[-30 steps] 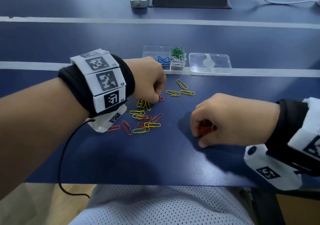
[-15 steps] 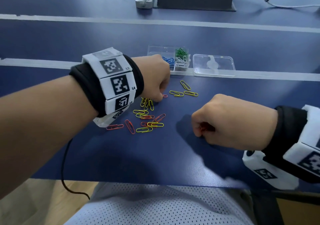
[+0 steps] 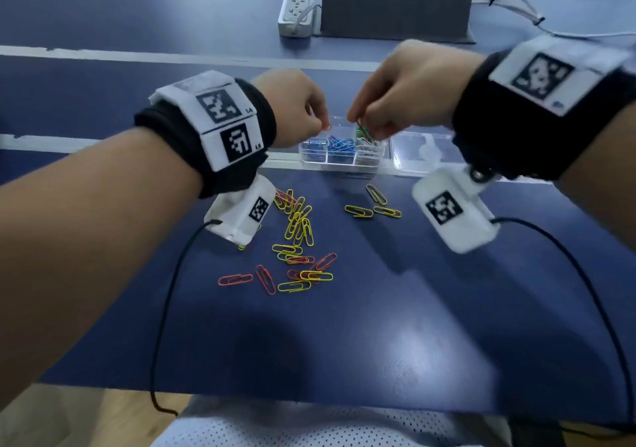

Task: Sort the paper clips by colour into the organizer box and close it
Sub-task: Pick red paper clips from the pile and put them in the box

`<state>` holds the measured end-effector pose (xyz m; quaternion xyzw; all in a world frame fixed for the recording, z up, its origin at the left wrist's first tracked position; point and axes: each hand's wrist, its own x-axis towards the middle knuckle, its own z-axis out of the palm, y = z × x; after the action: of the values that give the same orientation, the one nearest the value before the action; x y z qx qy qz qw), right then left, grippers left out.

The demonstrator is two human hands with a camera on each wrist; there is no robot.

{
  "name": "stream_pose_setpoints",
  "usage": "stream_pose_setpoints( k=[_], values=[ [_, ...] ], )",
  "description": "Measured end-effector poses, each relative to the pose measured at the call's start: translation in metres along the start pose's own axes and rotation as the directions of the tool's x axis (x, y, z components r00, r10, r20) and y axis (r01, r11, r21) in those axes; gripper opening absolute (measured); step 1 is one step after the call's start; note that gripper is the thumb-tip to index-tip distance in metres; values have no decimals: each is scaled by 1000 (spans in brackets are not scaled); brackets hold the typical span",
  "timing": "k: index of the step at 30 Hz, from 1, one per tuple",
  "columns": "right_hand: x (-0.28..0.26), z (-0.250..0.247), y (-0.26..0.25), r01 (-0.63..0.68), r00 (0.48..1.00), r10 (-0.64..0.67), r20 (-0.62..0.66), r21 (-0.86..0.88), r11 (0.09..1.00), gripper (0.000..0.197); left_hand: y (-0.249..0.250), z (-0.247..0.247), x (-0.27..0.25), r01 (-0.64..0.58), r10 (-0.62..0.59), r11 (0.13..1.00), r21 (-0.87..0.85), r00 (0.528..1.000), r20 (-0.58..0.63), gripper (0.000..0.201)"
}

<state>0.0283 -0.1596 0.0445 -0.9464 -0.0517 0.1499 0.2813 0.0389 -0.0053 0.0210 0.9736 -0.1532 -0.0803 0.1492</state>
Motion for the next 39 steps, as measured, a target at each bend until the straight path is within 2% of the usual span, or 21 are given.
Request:
stream_pose_setpoints(
  k=[5, 8, 13, 17, 25, 29, 35, 39],
  values=[
    [45, -2, -18, -71, 996, 70, -62, -13, 997, 19, -2, -7, 25, 99, -100, 995, -19, 995, -8, 35],
    [63, 0, -22, -98, 995, 98, -25, -9, 995, 25, -4, -6, 33, 126, -126, 990, -56, 992, 3, 33],
    [74, 9, -29, -122, 992, 122, 3, -17, 992, 25, -8, -8, 37, 151, -149, 981, -123, 988, 27, 59],
    [77, 15, -33, -107, 994, 107, 22, -7, 994, 24, -11, -11, 35, 152, -151, 973, -172, 988, 16, 68],
    [71, 19, -47, -123, 992, 123, 17, -7, 992, 23, -23, -5, 26, 206, -208, 905, -373, 978, 38, 60],
    [69, 20, -51, -125, 992, 125, 10, -11, 992, 25, -29, -8, 11, 232, -235, 901, -366, 971, 36, 55],
    [61, 23, -56, -131, 991, 131, 23, 30, 991, 32, -32, -6, -7, 213, -212, 933, -291, 977, 36, 42],
    [48, 22, -58, -95, 995, 95, -2, 55, 994, 31, -33, -5, -20, 189, -182, 953, -238, 982, 51, 20]
  ],
)
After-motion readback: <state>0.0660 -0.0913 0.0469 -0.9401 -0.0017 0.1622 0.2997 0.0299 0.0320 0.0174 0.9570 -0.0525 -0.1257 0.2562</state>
